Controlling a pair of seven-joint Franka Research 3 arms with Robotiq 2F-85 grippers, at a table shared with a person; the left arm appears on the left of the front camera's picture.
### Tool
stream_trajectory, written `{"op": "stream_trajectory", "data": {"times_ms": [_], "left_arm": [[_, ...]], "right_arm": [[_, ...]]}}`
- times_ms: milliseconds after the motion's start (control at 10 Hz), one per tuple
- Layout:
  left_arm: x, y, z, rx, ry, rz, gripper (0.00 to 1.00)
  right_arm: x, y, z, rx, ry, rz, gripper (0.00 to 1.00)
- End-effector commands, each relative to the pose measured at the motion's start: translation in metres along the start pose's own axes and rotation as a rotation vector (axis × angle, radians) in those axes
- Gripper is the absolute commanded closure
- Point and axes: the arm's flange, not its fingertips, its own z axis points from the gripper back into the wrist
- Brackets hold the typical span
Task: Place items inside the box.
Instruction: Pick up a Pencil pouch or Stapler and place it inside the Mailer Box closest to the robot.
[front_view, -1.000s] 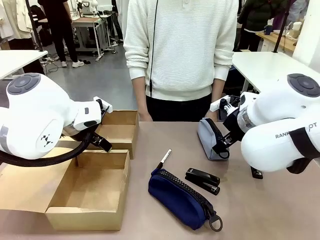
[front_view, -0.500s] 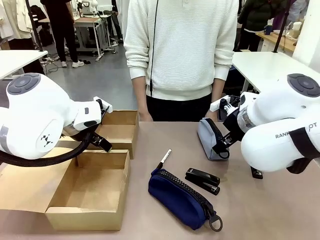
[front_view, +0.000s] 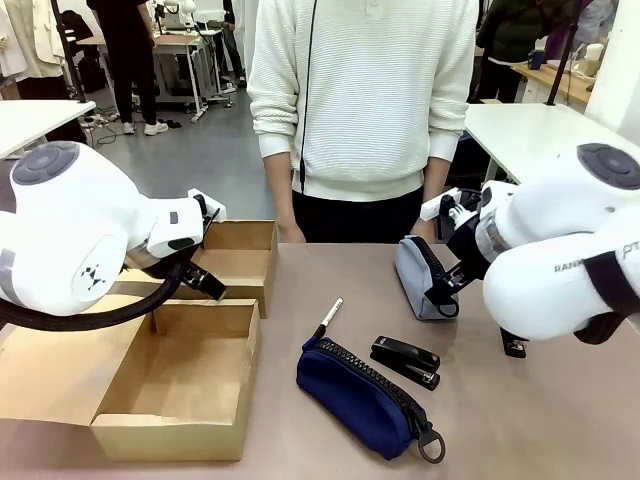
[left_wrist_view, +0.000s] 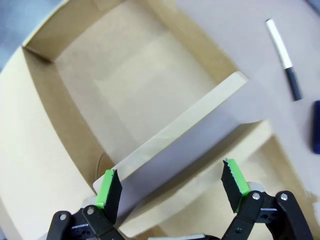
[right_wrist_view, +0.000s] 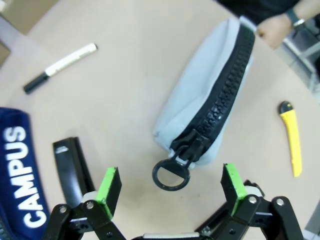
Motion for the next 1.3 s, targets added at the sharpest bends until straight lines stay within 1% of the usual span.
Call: {"op": "stream_trajectory", "data": {"times_ms": [0, 100, 200, 300, 400, 500, 600, 700, 800, 900, 1000, 1100, 1200], "left_arm": [[-0.002, -0.001, 0.078, -0.166, -0.084, 0.038, 0.0], [-0.006, 0.0, 0.125, -0.21, -0.093, 0.104, 0.0], [-0.014, 0.006, 0.164, -0.269, -0.082, 0.16, 0.0], [-0.032, 0.024, 0.198, -0.386, -0.083, 0.229, 0.0], [-0.054, 0.052, 0.217, -0.481, -0.107, 0.348, 0.0], [-0.083, 0.087, 0.226, -0.578, -0.171, 0.44, 0.0], [-0.119, 0.125, 0.231, -0.673, -0.261, 0.569, 0.0], [-0.159, 0.159, 0.231, -0.702, -0.366, 0.728, 0.0], [-0.205, 0.176, 0.227, -0.757, -0.476, 0.91, 0.0], [-0.238, 0.182, 0.217, -0.754, -0.56, 1.085, 0.0], [-0.255, 0.183, 0.202, -0.77, -0.604, 1.205, 0.0], [-0.263, 0.182, 0.187, -0.761, -0.612, 1.353, 0.0], [-0.258, 0.181, 0.174, -0.773, -0.606, 1.346, 0.0]], "right_arm": [[0.003, -0.014, 0.079, 0.094, -0.019, -0.008, 0.0], [0.003, -0.017, 0.124, 0.117, -0.002, -0.154, 0.0], [-0.009, -0.027, 0.165, 0.202, -0.009, -0.242, 0.0], [-0.03, -0.048, 0.203, 0.265, -0.033, -0.422, 0.0], [-0.056, -0.08, 0.229, 0.39, -0.081, -0.592, 0.0], [-0.088, -0.113, 0.248, 0.492, -0.148, -0.726, 0.0], [-0.123, -0.146, 0.259, 0.549, -0.23, -0.842, 0.0], [-0.159, -0.176, 0.264, 0.58, -0.321, -0.942, 0.0], [-0.197, -0.204, 0.263, 0.597, -0.416, -1.051, 0.0], [-0.225, -0.223, 0.256, 0.59, -0.459, -1.152, 0.0], [-0.247, -0.234, 0.242, 0.53, -0.487, -1.221, 0.0], [-0.257, -0.239, 0.23, 0.536, -0.48, -1.271, 0.0], [-0.258, -0.232, 0.269, 0.561, -0.419, -1.207, 0.0]]}}
